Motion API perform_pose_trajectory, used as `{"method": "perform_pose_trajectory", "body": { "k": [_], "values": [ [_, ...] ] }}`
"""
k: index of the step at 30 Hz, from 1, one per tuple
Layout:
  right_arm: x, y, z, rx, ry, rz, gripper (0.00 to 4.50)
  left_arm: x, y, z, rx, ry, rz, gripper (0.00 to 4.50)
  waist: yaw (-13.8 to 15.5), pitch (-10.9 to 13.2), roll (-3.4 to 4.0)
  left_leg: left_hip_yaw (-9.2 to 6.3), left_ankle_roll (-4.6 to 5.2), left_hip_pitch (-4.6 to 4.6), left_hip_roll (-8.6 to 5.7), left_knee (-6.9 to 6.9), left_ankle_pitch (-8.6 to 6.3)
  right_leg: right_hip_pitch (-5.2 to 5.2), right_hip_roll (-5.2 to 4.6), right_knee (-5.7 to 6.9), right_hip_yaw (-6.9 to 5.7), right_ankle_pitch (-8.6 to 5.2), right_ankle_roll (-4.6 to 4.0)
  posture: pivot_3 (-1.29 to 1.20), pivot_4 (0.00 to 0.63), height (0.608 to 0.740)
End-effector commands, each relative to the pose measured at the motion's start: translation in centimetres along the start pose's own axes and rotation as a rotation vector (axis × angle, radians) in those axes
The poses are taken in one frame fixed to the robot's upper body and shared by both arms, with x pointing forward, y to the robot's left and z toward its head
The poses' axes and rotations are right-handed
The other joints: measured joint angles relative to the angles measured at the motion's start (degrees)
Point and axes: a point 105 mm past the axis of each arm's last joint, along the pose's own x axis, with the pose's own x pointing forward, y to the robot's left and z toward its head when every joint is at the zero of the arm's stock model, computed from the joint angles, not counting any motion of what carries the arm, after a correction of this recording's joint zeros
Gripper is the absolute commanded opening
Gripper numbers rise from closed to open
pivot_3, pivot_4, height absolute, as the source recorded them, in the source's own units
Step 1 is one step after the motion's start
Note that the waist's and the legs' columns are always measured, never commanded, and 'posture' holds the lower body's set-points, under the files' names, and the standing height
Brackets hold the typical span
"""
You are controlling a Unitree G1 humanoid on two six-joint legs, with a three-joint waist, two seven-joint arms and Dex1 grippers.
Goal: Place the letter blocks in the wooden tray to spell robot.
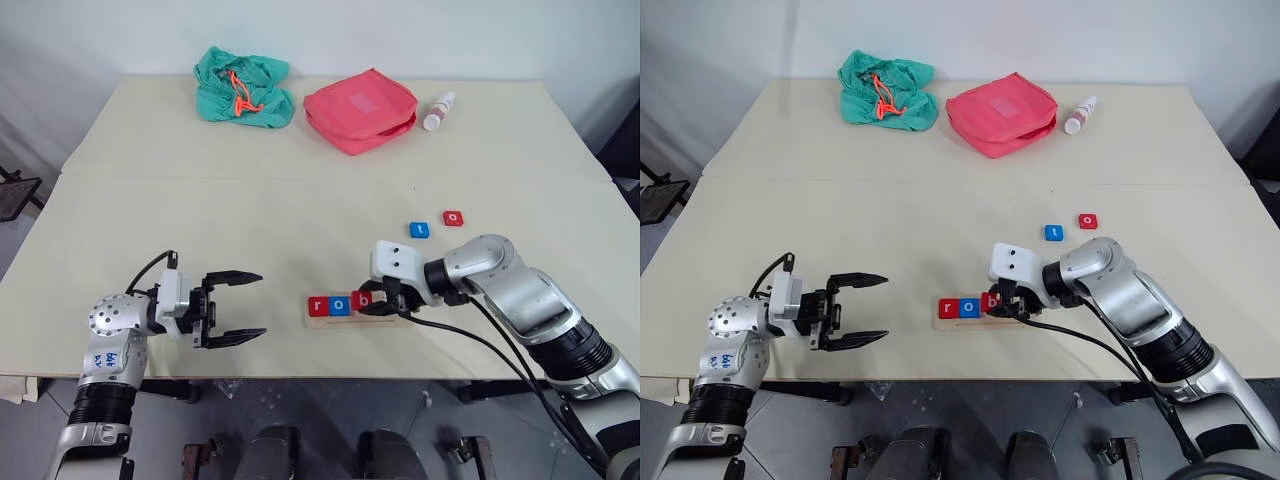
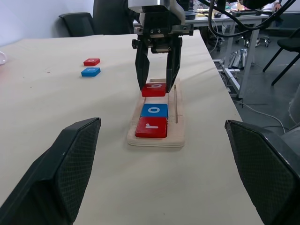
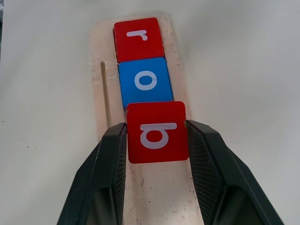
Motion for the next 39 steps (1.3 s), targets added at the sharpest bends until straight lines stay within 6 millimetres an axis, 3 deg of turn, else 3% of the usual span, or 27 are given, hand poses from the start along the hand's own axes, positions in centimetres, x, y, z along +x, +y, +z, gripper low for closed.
{"method": "perform_pose_trajectory", "body": {
  "k": [1,10,17,20,25,31,39],
  "values": [
    [-0.4,0.1,0.8,-0.053,-0.003,-0.008,1.48,0.2,0.1,0.7,0.043,-0.015,0.0,4.5,0.01,0.0,0.0,0.0,0.0,0.0,0.0,0.0,0.0,0.0,0.0,0.0,0.0,0.0,0.0,0.0,0.15,0.74],
    [-0.4,1.0,1.2,-0.055,-0.026,0.025,4.49,0.3,0.1,0.7,0.045,-0.019,0.005,4.5,0.02,0.0,0.0,0.0,0.0,0.0,0.0,0.0,0.0,0.0,0.0,0.0,0.0,0.0,0.0,0.0,0.15,0.74],
    [-1.9,0.8,1.2,-0.026,-0.077,-0.023,4.49,0.4,0.3,0.6,0.044,-0.022,0.007,4.5,0.11,0.0,0.0,0.0,0.0,0.0,0.0,0.0,0.0,0.01,0.0,-0.01,0.0,0.0,0.0,0.0,0.15,0.74],
    [-2.8,1.5,0.2,-0.003,-0.065,-0.001,3.88,0.5,0.4,0.5,0.044,-0.024,0.006,4.5,0.32,0.0,0.0,-0.01,0.0,-0.01,-0.02,0.0,0.0,0.02,-0.01,-0.01,0.0,0.0,0.0,0.0,0.15,0.74],
    [-3.0,-0.2,-1.3,0.038,-0.046,-0.095,2.09,0.8,0.7,0.5,0.045,-0.032,-0.002,4.5,0.06,0.01,-0.01,0.04,-0.01,0.01,0.02,0.0,0.0,0.02,0.01,-0.03,0.0,0.0,0.0,0.0,0.15,0.74],
    [-2.3,-0.5,-1.9,0.036,-0.043,-0.088,0.04,0.8,0.7,0.5,0.046,-0.034,-0.007,4.5,0.02,0.01,-0.01,0.09,0.0,0.01,0.02,-0.05,0.0,-0.02,0.0,-0.03,-0.01,0.0,0.0,0.0,0.15,0.74],
    [-0.8,-0.5,-1.5,0.025,-0.065,-0.05,0.04,0.3,0.5,0.6,0.049,-0.023,0.003,4.5,0.04,0.01,-0.01,0.07,0.0,0.01,0.01,-0.02,0.0,0.0,0.0,-0.03,0.0,0.0,0.0,0.0,0.15,0.74]
  ]
}}
